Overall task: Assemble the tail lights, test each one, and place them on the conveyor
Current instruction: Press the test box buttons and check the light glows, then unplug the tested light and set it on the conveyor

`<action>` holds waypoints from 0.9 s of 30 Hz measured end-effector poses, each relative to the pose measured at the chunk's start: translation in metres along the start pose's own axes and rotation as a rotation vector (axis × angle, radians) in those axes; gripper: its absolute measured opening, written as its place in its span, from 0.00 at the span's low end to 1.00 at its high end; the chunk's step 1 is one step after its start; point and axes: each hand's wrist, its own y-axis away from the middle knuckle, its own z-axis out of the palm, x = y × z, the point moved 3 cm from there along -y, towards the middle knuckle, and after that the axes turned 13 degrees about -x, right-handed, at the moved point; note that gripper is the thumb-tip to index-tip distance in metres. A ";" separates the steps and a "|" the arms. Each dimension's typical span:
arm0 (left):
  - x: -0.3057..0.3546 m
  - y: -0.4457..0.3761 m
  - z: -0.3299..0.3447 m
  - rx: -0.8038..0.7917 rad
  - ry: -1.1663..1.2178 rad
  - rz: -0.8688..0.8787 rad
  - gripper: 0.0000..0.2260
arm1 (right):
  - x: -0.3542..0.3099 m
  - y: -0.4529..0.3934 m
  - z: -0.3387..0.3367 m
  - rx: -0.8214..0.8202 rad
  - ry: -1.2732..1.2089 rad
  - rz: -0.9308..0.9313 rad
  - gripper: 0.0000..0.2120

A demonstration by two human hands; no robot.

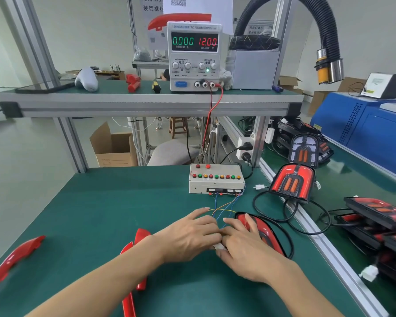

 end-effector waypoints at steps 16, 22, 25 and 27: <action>-0.021 0.020 -0.005 -0.015 -0.063 -0.116 0.08 | 0.007 0.008 0.003 -0.014 0.039 0.064 0.23; -0.011 0.018 -0.004 -0.166 -0.020 -0.112 0.17 | 0.003 0.026 0.001 0.186 -0.044 0.112 0.33; -0.004 0.021 -0.009 -0.131 -0.011 -0.150 0.20 | 0.028 0.059 0.001 0.560 -0.260 0.266 0.26; 0.002 0.020 -0.016 -0.062 0.006 -0.222 0.21 | 0.053 0.084 0.009 0.636 -0.449 0.465 0.31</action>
